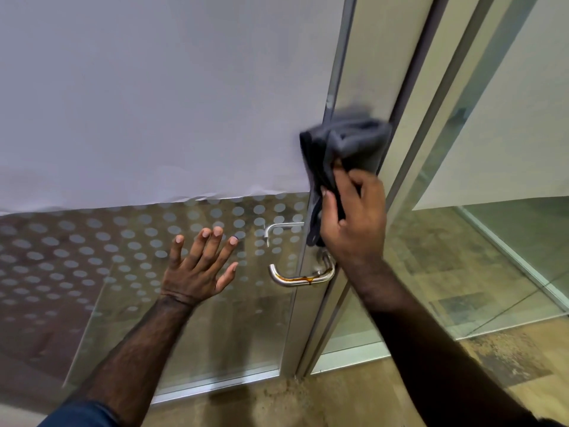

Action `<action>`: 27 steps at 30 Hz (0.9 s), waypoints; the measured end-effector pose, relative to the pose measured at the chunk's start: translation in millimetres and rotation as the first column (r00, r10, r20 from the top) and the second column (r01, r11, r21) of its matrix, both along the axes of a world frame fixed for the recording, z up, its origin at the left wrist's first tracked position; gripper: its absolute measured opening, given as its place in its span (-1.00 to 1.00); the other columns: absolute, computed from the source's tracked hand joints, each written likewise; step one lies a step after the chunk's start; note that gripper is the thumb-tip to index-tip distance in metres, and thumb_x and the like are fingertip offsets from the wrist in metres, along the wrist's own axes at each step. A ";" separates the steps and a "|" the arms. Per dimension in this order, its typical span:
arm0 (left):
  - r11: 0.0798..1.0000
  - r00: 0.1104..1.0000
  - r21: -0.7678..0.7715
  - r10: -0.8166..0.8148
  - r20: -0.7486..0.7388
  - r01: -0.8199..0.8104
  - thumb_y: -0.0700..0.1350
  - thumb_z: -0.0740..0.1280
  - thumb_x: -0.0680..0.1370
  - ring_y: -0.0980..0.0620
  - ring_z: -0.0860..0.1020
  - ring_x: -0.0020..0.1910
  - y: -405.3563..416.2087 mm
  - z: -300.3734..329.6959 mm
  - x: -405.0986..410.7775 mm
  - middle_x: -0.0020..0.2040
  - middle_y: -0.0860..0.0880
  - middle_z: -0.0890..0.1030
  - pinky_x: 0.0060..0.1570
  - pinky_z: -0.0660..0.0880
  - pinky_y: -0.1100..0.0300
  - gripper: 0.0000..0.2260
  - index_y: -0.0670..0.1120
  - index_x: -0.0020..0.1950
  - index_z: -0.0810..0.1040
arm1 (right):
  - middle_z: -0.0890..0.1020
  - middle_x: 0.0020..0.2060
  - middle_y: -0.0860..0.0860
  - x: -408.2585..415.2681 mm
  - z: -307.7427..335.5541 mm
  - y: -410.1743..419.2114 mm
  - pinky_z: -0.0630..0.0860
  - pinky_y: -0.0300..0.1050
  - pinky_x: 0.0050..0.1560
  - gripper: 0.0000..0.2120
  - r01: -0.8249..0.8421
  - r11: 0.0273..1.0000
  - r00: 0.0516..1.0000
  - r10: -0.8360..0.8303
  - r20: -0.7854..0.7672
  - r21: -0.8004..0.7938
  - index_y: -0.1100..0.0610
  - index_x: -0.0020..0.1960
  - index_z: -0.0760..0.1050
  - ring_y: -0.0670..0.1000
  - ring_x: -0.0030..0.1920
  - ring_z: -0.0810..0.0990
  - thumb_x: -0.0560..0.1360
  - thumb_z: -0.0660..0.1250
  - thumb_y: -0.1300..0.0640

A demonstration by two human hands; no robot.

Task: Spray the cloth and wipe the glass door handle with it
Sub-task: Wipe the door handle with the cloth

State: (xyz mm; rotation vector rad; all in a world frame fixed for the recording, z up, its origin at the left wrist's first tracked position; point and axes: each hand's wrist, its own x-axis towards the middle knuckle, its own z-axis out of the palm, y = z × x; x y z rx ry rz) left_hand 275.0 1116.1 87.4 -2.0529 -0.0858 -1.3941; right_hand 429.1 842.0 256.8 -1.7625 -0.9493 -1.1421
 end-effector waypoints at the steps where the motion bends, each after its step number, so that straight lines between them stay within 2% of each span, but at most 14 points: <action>1: 1.000 1.000 -0.001 0.001 0.001 -0.001 0.22 0.35 0.63 -0.20 0.13 0.74 0.0 -0.1 0.0 0.75 -0.21 0.17 0.67 0.01 -0.33 -0.28 -0.09 0.71 0.32 | 0.66 0.06 0.36 2.9 18.2 4.2 0.59 0.02 0.18 -0.64 0.006 0.999 1.000 -0.007 0.024 0.047 0.38 0.37 0.65 0.26 0.09 0.62 0.58 0.48 0.35; 4: 1.000 1.000 -0.004 0.001 0.000 -0.001 0.22 0.34 0.64 -0.20 0.12 0.75 -0.2 -0.5 -0.8 0.75 -0.21 0.17 0.68 0.00 -0.33 -0.28 -0.09 0.72 0.30 | 0.67 0.04 0.35 10.5 67.0 10.2 0.61 0.03 0.16 -0.63 0.017 0.986 0.996 -0.032 0.087 0.164 0.39 0.38 0.64 0.29 0.06 0.66 0.59 0.49 0.34; 8: 1.000 1.000 -0.009 0.003 -0.002 -0.003 0.22 0.34 0.64 -0.19 0.13 0.75 -0.7 -1.1 -0.7 0.75 -0.20 0.18 0.67 0.01 -0.32 -0.28 -0.08 0.72 0.31 | 0.66 0.07 0.32 22.7 88.5 3.8 0.63 -0.04 0.20 -0.60 0.017 0.979 0.993 -0.040 0.107 0.201 0.38 0.42 0.61 0.27 0.08 0.69 0.61 0.52 0.28; 13: 1.000 1.000 -0.011 0.009 -0.003 -0.009 0.23 0.36 0.62 -0.20 0.13 0.74 -0.9 -0.7 -1.3 0.75 -0.21 0.18 0.67 0.01 -0.33 -0.26 -0.08 0.72 0.31 | 0.67 0.06 0.35 7.3 9.6 -7.4 0.62 0.09 0.23 -0.64 0.043 0.992 0.999 -0.041 -0.018 0.118 0.39 0.34 0.66 0.32 0.07 0.69 0.57 0.57 0.32; 15: 1.000 1.000 -0.007 0.016 -0.008 -0.016 0.23 0.35 0.62 -0.20 0.12 0.75 -1.0 -0.1 -1.3 0.75 -0.21 0.17 0.67 0.00 -0.33 -0.26 -0.08 0.72 0.30 | 0.67 0.04 0.35 -4.7 -34.1 -11.7 0.66 0.17 0.18 -0.64 0.039 0.999 0.996 -0.036 -0.083 0.028 0.41 0.31 0.66 0.36 0.03 0.71 0.54 0.57 0.38; 18: 1.000 1.000 -0.008 0.013 -0.010 -0.013 0.23 0.34 0.63 -0.20 0.12 0.75 -1.4 -0.3 -0.5 0.75 -0.20 0.16 0.68 0.00 -0.33 -0.26 -0.08 0.73 0.29 | 0.68 0.02 0.33 -13.3 -65.7 -13.5 0.67 0.18 0.13 -0.62 0.028 0.998 0.994 -0.035 -0.103 -0.062 0.40 0.36 0.65 0.32 0.02 0.69 0.55 0.53 0.39; 23: 1.000 1.000 -0.011 0.009 -0.010 -0.009 0.24 0.36 0.62 -0.20 0.14 0.74 -0.2 -2.6 0.5 0.75 -0.20 0.19 0.66 0.02 -0.32 -0.26 -0.08 0.72 0.31 | 0.68 0.02 0.34 -0.9 -12.4 3.0 0.61 0.13 0.13 -0.67 -0.001 0.999 0.999 -0.001 0.032 0.054 0.40 0.35 0.65 0.19 0.08 0.57 0.60 0.47 0.35; 27: 1.000 1.000 -0.015 0.010 -0.006 -0.010 0.24 0.37 0.62 -0.19 0.14 0.74 1.0 -4.0 0.3 0.75 -0.20 0.19 0.67 0.02 -0.33 -0.26 -0.07 0.72 0.32 | 0.69 0.02 0.33 18.6 63.2 8.6 0.63 0.07 0.15 -0.65 0.038 0.975 0.988 -0.070 0.140 0.220 0.40 0.37 0.64 0.28 0.02 0.68 0.61 0.51 0.32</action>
